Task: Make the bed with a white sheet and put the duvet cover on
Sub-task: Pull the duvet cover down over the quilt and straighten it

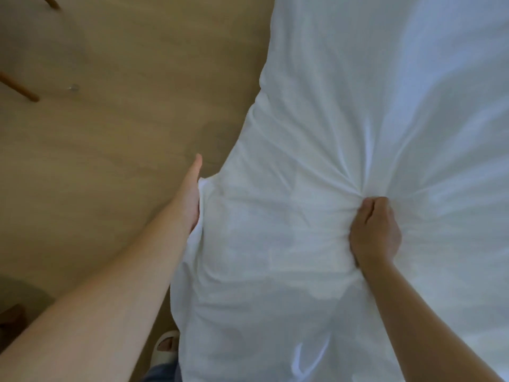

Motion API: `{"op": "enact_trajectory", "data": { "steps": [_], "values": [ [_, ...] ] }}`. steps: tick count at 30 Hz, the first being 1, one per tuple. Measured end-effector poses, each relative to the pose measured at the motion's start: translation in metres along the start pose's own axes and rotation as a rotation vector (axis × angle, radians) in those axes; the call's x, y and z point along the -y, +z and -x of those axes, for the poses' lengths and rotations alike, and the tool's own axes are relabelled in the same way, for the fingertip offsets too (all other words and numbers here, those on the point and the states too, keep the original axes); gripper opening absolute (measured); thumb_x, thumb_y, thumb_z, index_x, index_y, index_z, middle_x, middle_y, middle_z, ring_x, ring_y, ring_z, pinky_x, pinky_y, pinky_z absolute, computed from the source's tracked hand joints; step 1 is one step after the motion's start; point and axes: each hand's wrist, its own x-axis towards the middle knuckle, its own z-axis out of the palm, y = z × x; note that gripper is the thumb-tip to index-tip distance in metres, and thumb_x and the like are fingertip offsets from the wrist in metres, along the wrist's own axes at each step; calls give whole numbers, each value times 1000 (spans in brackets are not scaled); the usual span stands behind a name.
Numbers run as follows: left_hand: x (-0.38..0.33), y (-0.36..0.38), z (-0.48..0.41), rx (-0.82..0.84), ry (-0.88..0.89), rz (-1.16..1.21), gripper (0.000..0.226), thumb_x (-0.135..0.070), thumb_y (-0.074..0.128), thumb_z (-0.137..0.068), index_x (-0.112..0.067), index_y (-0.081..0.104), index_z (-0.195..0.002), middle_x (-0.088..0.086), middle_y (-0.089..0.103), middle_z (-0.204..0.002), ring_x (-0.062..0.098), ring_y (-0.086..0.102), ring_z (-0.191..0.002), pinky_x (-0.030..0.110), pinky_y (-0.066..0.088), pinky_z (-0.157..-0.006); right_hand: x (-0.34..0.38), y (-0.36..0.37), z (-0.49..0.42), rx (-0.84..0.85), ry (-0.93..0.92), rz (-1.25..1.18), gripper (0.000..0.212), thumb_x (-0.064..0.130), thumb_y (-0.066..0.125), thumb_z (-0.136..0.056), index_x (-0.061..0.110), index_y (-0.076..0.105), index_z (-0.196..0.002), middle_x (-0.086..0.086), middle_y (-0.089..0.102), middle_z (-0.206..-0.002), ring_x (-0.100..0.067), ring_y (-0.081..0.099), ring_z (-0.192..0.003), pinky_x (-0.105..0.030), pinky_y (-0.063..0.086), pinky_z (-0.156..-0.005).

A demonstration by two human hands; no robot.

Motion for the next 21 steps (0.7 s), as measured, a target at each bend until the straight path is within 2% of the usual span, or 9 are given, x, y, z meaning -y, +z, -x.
{"op": "enact_trajectory", "data": {
  "steps": [1,2,5,6,10,13,15,18,21],
  "values": [
    [4,2,-19,212,-110,-72,67,-70,41,-85,-15,78,-82,11,74,-91,24,72,-81,25,54,-57,0,1,0,5,2,-2,27,27,35,-99,5,49,-94,-24,58,-100,-42,54,-88,-39,33,-68],
    [-5,8,-25,220,-151,-126,65,-72,43,-82,-16,76,-85,12,74,-90,24,72,-75,30,52,-60,0,1,-1,9,0,-3,26,27,35,-99,6,49,-93,-24,58,-98,-42,54,-87,-38,32,-67],
    [-21,42,-19,317,-129,-302,40,-44,59,-88,-16,64,-116,9,71,-105,21,70,-86,32,52,-73,0,0,-6,20,-15,2,21,26,36,-98,11,45,-87,-21,58,-92,-40,55,-84,-37,31,-66],
    [-27,51,-19,330,-84,-357,37,-33,66,-84,-14,64,-116,7,73,-100,21,70,-86,30,54,-72,3,-1,-6,23,-10,-3,18,25,37,-98,14,43,-85,-17,57,-89,-38,54,-83,-36,30,-66],
    [-42,31,-3,-49,515,-727,9,-4,66,-73,-13,65,-72,-5,68,-59,13,65,-60,18,49,-48,30,-7,-9,34,23,-99,11,22,44,-95,14,45,-88,-11,52,-95,-32,49,-92,-34,32,-73],
    [-32,24,-2,-137,739,-1157,9,-6,56,-81,-1,63,-79,20,66,-78,36,62,-77,37,48,-65,57,-7,-15,23,-5,-114,25,27,51,-93,2,51,-99,-19,52,-103,-35,47,-99,-40,36,-84],
    [-27,34,-11,-97,749,-1258,13,-6,52,-83,1,63,-85,26,65,-87,43,60,-85,43,48,-73,78,-4,-24,29,-1,-69,42,34,59,-87,-2,51,-107,-21,51,-108,-37,46,-104,-43,35,-89],
    [-32,47,-17,18,684,-1232,13,-8,55,-78,-1,64,-85,22,67,-87,39,62,-84,37,47,-68,112,7,-39,16,38,-2,67,47,69,-76,2,47,-121,-18,47,-119,-35,43,-111,-44,35,-90],
    [-53,56,-31,248,184,-647,22,-18,65,-66,-8,69,-85,10,71,-79,28,66,-77,26,51,-61,139,26,-53,11,46,44,69,53,67,-76,6,47,-122,-14,47,-121,-33,42,-111,-43,36,-87]
  ]
}}
